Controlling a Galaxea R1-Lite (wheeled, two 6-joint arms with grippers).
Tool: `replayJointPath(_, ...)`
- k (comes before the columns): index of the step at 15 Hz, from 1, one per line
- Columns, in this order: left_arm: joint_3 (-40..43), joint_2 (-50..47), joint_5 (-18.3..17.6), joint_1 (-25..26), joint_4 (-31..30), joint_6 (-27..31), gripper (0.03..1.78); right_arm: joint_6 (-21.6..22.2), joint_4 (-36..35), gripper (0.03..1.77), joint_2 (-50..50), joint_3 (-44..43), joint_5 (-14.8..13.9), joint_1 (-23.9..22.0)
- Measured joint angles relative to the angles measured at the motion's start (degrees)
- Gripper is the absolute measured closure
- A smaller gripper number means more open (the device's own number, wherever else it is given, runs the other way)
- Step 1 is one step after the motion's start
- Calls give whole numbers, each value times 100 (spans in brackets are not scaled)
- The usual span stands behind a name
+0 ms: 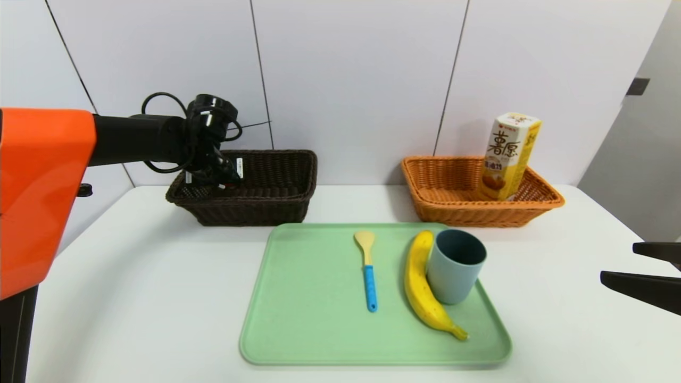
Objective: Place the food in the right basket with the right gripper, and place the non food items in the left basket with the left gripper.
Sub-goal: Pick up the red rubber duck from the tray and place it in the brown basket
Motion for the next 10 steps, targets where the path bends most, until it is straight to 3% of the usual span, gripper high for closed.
replayJointPath(4,-71,145,-178,20,127,-9,113,-7,2,10,-11,0,11,-10)
replayJointPath(10,-315,273,-188,46,274,-66,60,-7,2,10,-15,1,16,-7)
